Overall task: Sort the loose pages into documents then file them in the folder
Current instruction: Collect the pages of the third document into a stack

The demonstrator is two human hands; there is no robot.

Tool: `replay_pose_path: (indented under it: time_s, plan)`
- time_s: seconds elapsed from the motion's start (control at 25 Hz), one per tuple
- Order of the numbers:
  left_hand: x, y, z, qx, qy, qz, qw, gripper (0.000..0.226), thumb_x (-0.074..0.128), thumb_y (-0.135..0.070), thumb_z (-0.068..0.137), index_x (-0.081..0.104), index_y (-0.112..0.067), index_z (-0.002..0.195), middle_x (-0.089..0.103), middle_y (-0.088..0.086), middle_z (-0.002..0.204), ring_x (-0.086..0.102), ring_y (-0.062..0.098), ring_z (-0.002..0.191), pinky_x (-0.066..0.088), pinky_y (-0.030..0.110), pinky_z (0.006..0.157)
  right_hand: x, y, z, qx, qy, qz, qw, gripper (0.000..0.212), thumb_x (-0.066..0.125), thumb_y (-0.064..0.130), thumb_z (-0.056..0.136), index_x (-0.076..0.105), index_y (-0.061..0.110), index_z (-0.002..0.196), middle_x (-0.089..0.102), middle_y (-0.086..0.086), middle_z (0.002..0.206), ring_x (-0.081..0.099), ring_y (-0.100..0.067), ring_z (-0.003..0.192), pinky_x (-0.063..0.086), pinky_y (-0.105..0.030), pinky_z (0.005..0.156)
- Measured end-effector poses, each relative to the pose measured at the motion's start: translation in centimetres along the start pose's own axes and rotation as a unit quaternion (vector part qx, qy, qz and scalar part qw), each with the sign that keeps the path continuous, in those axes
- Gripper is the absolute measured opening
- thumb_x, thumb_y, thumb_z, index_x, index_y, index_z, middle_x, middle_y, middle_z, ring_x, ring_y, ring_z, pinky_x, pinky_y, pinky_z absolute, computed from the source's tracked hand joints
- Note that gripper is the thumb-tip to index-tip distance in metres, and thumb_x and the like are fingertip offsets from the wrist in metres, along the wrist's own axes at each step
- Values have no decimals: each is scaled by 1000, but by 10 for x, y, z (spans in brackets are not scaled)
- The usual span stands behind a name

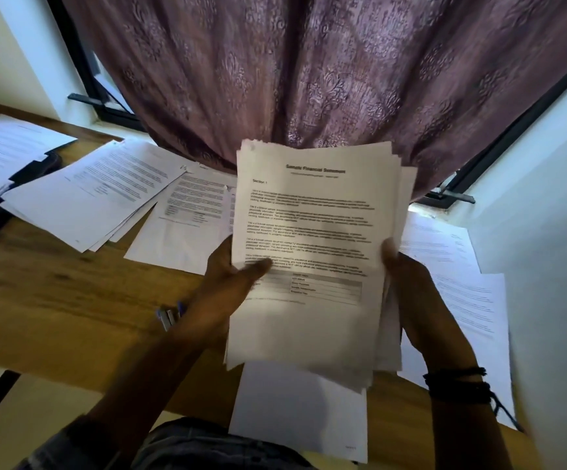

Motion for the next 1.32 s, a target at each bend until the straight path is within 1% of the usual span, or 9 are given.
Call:
replay_pose_path:
  time_s: [0.08, 0.16, 0.32, 0.56, 0.76, 0.84, 0.92, 1.04, 1.32]
  plan:
    - [7, -8, -1, 66, -12, 43, 997, 35, 66, -7, 90, 59, -15, 123, 68, -1, 117, 66, 9, 107, 56, 26, 88, 12, 1, -4, -85, -52, -112, 989, 26, 65, 34, 90, 60, 25, 114, 65, 25, 103, 62, 15, 94, 51, -8, 73]
    - [10, -8, -2, 109, -19, 59, 992, 34, 65, -8, 90, 56, -18, 122, 67, -7, 114, 65, -2, 103, 53, 13, 79, 19, -11, -5, -134, -112, -150, 973, 30, 65, 14, 91, 55, 23, 119, 58, 27, 104, 58, 21, 92, 47, -2, 72]
    - [5, 12, -5, 93, -4, 42, 995, 39, 67, -12, 88, 55, -18, 124, 66, -13, 114, 65, -2, 104, 54, 14, 79, 20, -48, -11, -120, -158, -125, 972, 33, 66, 28, 88, 56, 22, 118, 64, 15, 107, 63, 2, 100, 54, -16, 81]
    - [-1, 38, -3, 24, 29, 85, 996, 32, 68, -16, 89, 58, -25, 118, 63, -22, 106, 66, -3, 95, 52, 7, 73, 29, -69, -8, -105, -147, -113, 977, 27, 62, 16, 93, 61, 9, 119, 68, 4, 110, 63, 9, 98, 51, -8, 76]
    - [-17, 19, -3, 55, 36, 107, 992, 31, 69, -15, 88, 63, -22, 118, 68, -20, 106, 66, -8, 96, 52, 9, 80, 6, -87, -6, 102, -164, -69, 979, 39, 45, 51, 97, 62, 16, 96, 71, -8, 98, 69, -25, 87, 58, -47, 82]
    - [-30, 15, -10, 70, 14, 108, 992, 27, 69, -14, 88, 65, -24, 113, 70, -27, 98, 67, -8, 94, 52, 8, 77, -1, -106, -16, 151, -120, -297, 935, 31, 56, 46, 94, 65, 17, 99, 71, -5, 102, 69, -24, 86, 57, -42, 84]
    - [-46, 16, -17, 66, -13, 92, 993, 26, 68, -14, 87, 65, -29, 109, 71, -31, 94, 69, -4, 94, 54, 12, 75, 7, -124, -28, 127, -36, -392, 910, 40, 69, 44, 85, 64, 20, 117, 69, 1, 115, 68, -21, 97, 55, -35, 80]
    - [-61, 16, -23, 62, -31, 73, 995, 30, 68, -14, 86, 65, -25, 114, 72, -24, 103, 70, 4, 98, 58, 19, 75, 18, -142, -32, 119, -43, -390, 912, 57, 78, 46, 76, 62, 19, 123, 68, -2, 118, 65, -25, 104, 56, -39, 81]
    - [-67, 9, -29, 55, -35, 67, 996, 32, 67, -7, 87, 64, -29, 109, 72, -28, 96, 70, -1, 93, 57, 16, 71, 21, -148, -25, 157, -66, -353, 920, 48, 82, 38, 74, 64, 9, 107, 67, -1, 104, 62, -16, 85, 48, -22, 63]
Point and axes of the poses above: each hand's wrist, its own z-axis towards the middle knuckle, its own x-axis out of the palm, y = z × x, the point moved 1 cm from there along z, towards the middle knuckle
